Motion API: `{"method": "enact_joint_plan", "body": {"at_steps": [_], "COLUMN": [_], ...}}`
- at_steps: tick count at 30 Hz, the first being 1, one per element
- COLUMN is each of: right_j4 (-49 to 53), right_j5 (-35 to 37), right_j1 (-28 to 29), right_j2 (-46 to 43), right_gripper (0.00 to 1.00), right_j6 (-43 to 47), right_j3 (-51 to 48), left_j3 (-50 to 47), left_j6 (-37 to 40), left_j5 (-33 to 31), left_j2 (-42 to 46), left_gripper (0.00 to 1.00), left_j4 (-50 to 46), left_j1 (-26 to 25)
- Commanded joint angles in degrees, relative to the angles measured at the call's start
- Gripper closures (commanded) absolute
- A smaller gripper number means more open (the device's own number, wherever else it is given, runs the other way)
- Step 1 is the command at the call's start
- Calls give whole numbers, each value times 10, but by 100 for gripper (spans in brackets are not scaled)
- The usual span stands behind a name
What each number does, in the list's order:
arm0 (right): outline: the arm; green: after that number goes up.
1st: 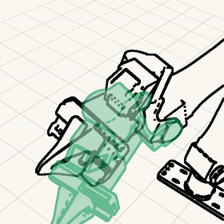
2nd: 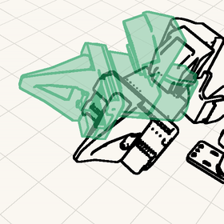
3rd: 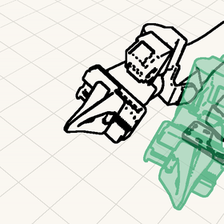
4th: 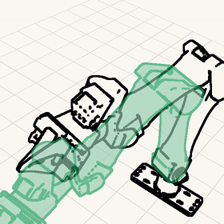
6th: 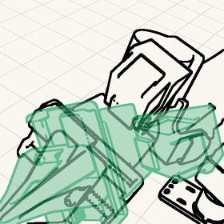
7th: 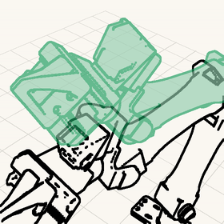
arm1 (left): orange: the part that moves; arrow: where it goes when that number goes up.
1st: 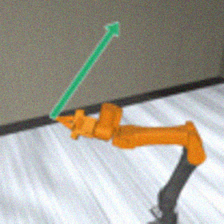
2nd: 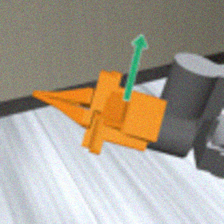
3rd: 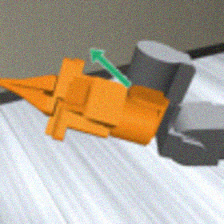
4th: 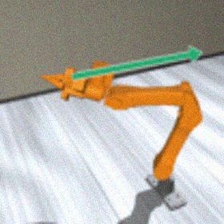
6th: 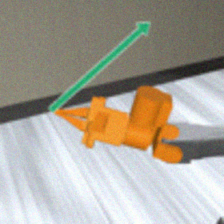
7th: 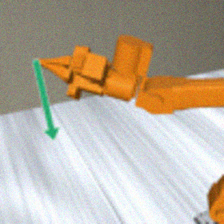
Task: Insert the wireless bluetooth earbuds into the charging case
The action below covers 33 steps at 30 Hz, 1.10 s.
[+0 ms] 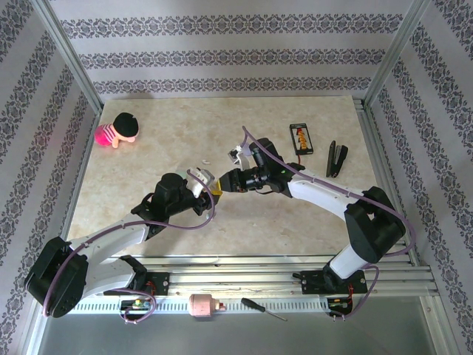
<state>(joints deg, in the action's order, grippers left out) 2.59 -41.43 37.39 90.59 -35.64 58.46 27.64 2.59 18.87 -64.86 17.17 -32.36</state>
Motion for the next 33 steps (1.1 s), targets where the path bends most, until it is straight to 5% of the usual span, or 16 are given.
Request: {"method": "enact_joint_plan", "body": {"at_steps": [1,5,12,14,22,33], "right_j4": [-6,7,13,16,33,82], "right_j5": [0,5,-32,-59,-181,-289], "right_j1": [5,4,-43,-63,-117,-113], "right_j2": [1,-8,-43,-56,-117,-173], "right_gripper": [78,80,80,80,81,86], "right_j6": [9,48,167,206,324,367], "right_j3": [16,19,9,6,-7,-14], "left_j3": [-5,-6,-8,-14,5,16], "left_j6": [7,-1,-83,-117,-168,-165], "left_j5": [3,11,25,42,204,407], "left_j2": [11,19,68,82,66,-15], "left_gripper": [68,58,17,12,11,22], "left_j4": [25,25,0,11,41,250], "left_j1": [-11,-11,-9,-9,0,15]}}
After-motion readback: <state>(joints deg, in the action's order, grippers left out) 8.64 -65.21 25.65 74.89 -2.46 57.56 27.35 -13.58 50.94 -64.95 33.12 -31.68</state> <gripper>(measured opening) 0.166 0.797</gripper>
